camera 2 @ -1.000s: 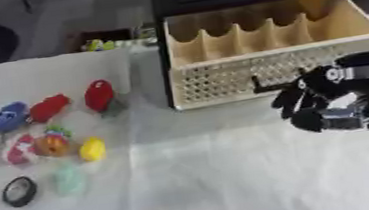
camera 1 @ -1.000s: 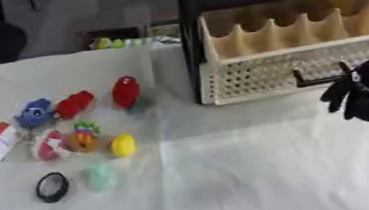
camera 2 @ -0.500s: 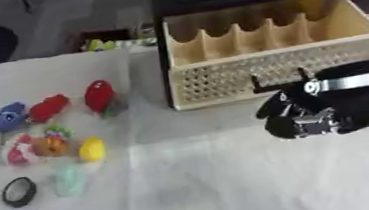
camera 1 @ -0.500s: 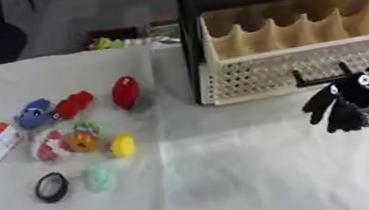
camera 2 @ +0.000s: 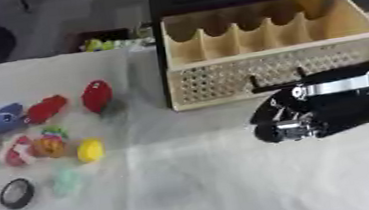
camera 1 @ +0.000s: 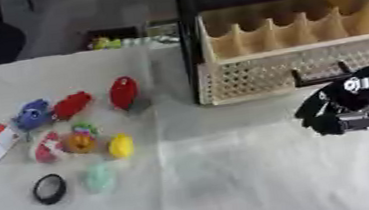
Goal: Pick up objects from table and place into drawer.
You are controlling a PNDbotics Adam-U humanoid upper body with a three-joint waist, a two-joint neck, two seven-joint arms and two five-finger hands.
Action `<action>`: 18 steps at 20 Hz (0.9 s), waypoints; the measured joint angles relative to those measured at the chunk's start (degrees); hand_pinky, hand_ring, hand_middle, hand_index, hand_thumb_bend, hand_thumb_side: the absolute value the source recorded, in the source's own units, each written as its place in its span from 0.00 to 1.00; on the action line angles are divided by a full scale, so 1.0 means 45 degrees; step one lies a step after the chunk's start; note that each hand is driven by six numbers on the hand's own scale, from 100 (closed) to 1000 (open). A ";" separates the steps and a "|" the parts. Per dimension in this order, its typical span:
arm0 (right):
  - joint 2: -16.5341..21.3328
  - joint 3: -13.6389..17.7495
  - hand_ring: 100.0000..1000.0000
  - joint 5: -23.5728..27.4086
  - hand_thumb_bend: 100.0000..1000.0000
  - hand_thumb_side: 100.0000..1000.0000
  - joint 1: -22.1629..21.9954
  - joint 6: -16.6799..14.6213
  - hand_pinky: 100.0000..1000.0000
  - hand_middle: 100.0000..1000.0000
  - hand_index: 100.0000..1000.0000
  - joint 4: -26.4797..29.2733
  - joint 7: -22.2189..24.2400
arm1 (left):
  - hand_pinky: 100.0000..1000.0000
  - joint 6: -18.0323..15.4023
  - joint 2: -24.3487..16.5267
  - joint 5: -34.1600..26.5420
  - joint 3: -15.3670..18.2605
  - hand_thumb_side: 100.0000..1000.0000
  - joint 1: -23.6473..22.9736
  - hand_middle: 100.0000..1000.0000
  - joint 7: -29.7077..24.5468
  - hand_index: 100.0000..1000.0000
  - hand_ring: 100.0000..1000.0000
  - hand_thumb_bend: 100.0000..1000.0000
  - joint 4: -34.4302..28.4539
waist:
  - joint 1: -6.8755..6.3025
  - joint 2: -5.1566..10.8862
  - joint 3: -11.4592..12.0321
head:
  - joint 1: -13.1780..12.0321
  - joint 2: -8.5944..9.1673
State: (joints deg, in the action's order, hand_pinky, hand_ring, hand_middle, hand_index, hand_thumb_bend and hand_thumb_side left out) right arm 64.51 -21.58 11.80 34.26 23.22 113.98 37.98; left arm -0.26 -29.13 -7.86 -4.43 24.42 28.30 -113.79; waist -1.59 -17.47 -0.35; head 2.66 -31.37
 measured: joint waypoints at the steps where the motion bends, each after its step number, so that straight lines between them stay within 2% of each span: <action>1: -0.0040 0.0000 0.73 -0.0031 0.21 0.83 0.0018 0.0048 0.67 0.78 0.90 0.0000 -0.0031 | 0.28 0.0000 0.0004 0.0005 0.0000 0.94 -0.0001 0.47 0.0000 0.77 0.45 0.00 0.0000 | 0.0000 -0.0011 0.0009 | 0.0007 0.0003; 14: -0.0283 0.0045 0.73 -0.0152 0.22 0.83 0.0344 0.0642 0.67 0.78 0.90 -0.0030 -0.0576 | 0.29 0.0047 0.0249 0.0008 0.0001 0.94 -0.0033 0.47 0.0028 0.77 0.45 0.00 0.0000 | 0.0027 -0.0136 0.0103 | 0.0086 0.0153; 18: -0.0401 0.0038 0.73 -0.0274 0.22 0.84 0.0514 0.0687 0.67 0.78 0.90 -0.0442 -0.0649 | 0.29 0.0065 0.0335 0.0008 0.0001 0.94 -0.0035 0.47 0.0016 0.77 0.45 0.00 0.0000 | 0.0025 -0.0174 0.0156 | 0.0104 0.0202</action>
State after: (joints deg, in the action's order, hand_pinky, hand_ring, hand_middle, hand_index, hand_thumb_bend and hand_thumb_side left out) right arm 62.71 -21.41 10.56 36.57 26.32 111.99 35.06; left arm 0.03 -27.62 -7.82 -4.43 24.27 28.37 -113.79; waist -1.48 -18.25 0.35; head 3.13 -30.46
